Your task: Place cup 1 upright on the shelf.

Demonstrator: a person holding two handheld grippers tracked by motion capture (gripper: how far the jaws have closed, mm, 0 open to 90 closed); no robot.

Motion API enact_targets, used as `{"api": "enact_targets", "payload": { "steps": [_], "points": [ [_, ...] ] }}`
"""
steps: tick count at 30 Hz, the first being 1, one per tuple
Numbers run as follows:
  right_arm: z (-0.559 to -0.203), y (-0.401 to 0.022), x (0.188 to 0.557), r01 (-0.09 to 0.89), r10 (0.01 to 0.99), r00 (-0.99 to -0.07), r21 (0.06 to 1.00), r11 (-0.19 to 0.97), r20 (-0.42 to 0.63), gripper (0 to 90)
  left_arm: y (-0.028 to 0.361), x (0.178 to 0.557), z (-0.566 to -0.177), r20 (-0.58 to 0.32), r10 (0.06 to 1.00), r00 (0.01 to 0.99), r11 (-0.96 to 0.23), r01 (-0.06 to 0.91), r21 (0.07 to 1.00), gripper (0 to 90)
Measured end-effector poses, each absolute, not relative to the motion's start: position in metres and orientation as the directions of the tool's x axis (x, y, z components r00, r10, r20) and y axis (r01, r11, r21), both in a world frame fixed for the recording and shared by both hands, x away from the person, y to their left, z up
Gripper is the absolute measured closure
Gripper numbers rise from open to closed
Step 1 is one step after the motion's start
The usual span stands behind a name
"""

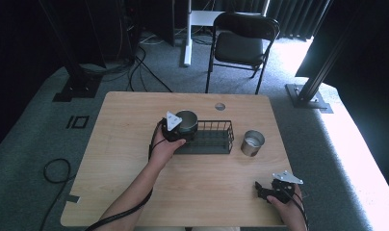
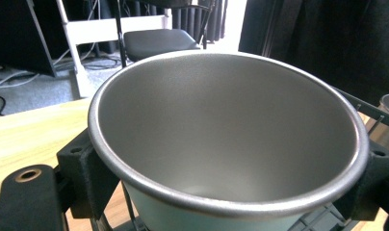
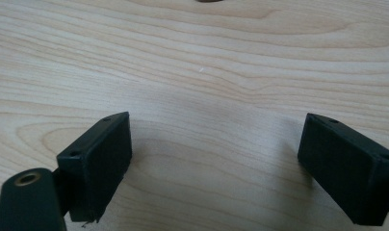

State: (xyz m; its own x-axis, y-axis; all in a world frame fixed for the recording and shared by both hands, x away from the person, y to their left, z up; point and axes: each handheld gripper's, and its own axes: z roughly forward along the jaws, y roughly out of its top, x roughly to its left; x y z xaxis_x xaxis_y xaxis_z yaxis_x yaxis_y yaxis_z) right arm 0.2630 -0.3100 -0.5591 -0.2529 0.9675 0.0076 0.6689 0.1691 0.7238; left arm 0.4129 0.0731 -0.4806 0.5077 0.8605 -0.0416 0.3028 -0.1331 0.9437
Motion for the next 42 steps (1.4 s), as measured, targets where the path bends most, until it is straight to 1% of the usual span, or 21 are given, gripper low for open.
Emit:
{"api": "enact_targets", "payload": {
  "steps": [5, 6, 8, 10, 13, 24, 29, 35, 42],
  "points": [
    [-0.559, -0.31, 0.263, 0.669, 0.967, -0.253, 0.724, 0.169, 0.008, 11.3, 0.072, 0.411, -0.481, -0.027, 0.85, 0.527, -0.155, 0.298, 0.942, 13.4],
    [-0.559, -0.31, 0.263, 0.669, 0.967, -0.253, 0.724, 0.169, 0.008, 11.3, 0.072, 0.41, -0.481, -0.033, 0.845, 0.534, -0.16, 0.311, 0.937, 9.9],
    [-0.559, -0.31, 0.263, 0.669, 0.968, -0.253, 0.724, 0.169, 0.008, 11.3, 0.071, 0.408, -0.481, -0.027, 0.84, 0.543, -0.171, 0.311, 0.935, 9.2],
    [-0.559, -0.31, 0.263, 0.669, 0.967, -0.253, 0.724, 0.169, 0.008, 11.3, 0.071, 0.407, -0.481, -0.015, 0.837, 0.546, -0.186, 0.311, 0.932, 9.2],
    [-0.559, -0.31, 0.263, 0.669, 0.967, -0.253, 0.724, 0.169, 0.008, 11.3, 0.072, 0.403, -0.479, -0.028, 0.832, 0.554, -0.177, 0.314, 0.933, 9.2],
    [-0.559, -0.31, 0.263, 0.669, 0.967, -0.253, 0.724, 0.169, 0.008, 11.3, 0.082, 0.39, -0.472, -0.011, 0.827, 0.562, -0.197, 0.308, 0.931, 9.2],
    [-0.559, -0.31, 0.263, 0.669, 0.967, -0.253, 0.724, 0.169, 0.008, 11.3, 0.089, 0.385, -0.471, -0.037, 0.831, 0.555, -0.179, 0.329, 0.927, 9.2],
    [-0.559, -0.31, 0.263, 0.669, 0.968, -0.253, 0.724, 0.169, 0.008, 11.3, 0.098, 0.378, -0.469, -0.024, 0.833, 0.553, -0.183, 0.316, 0.931, 9.2],
    [-0.559, -0.31, 0.263, 0.669, 0.967, -0.253, 0.724, 0.169, 0.008, 11.3, 0.11, 0.371, -0.468, -0.03, 0.841, 0.54, -0.172, 0.321, 0.931, 9.2]
  ]
}}
